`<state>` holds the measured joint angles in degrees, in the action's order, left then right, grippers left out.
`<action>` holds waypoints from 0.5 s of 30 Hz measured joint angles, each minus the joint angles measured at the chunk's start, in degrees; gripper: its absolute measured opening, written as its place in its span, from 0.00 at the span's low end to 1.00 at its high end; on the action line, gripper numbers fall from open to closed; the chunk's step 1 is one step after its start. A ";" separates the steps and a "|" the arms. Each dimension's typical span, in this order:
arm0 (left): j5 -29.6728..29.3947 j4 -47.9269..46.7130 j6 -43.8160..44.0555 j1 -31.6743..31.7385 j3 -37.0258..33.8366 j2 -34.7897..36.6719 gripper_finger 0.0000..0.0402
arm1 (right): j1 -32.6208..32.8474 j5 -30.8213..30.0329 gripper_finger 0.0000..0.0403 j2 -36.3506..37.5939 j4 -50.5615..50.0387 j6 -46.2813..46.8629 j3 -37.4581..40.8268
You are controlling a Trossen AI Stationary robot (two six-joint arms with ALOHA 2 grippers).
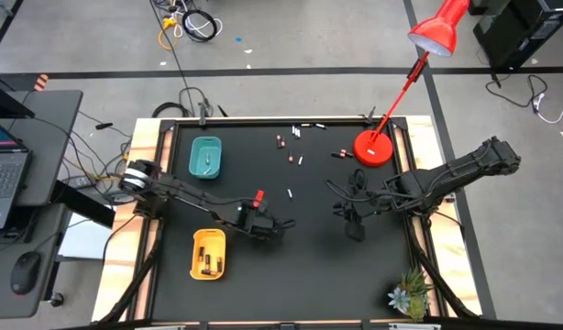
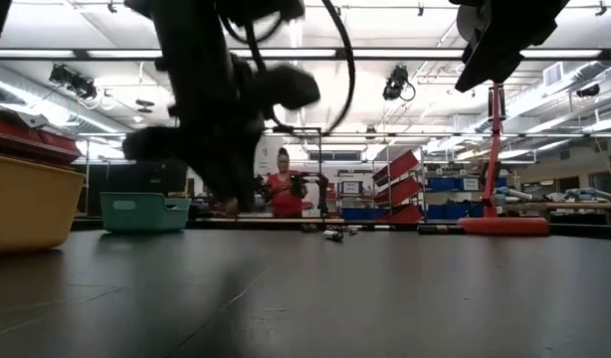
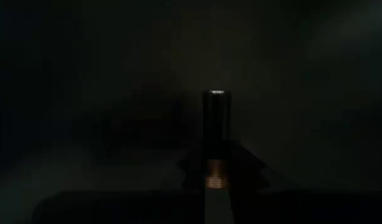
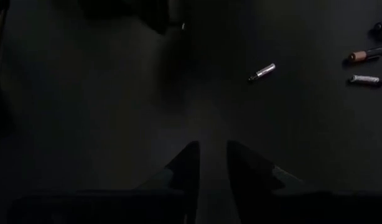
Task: Sort batteries
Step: Put the black battery into the yellow bin
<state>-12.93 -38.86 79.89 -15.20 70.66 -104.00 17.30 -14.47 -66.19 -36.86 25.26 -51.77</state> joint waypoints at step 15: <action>7.54 -17.02 23.07 -19.64 0.15 17.07 0.09 | -0.42 -0.50 0.22 0.00 2.12 -3.60 0.00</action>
<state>-5.39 -55.88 102.96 -34.85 70.81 -86.94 16.88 -14.97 -66.19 -34.74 21.67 -51.77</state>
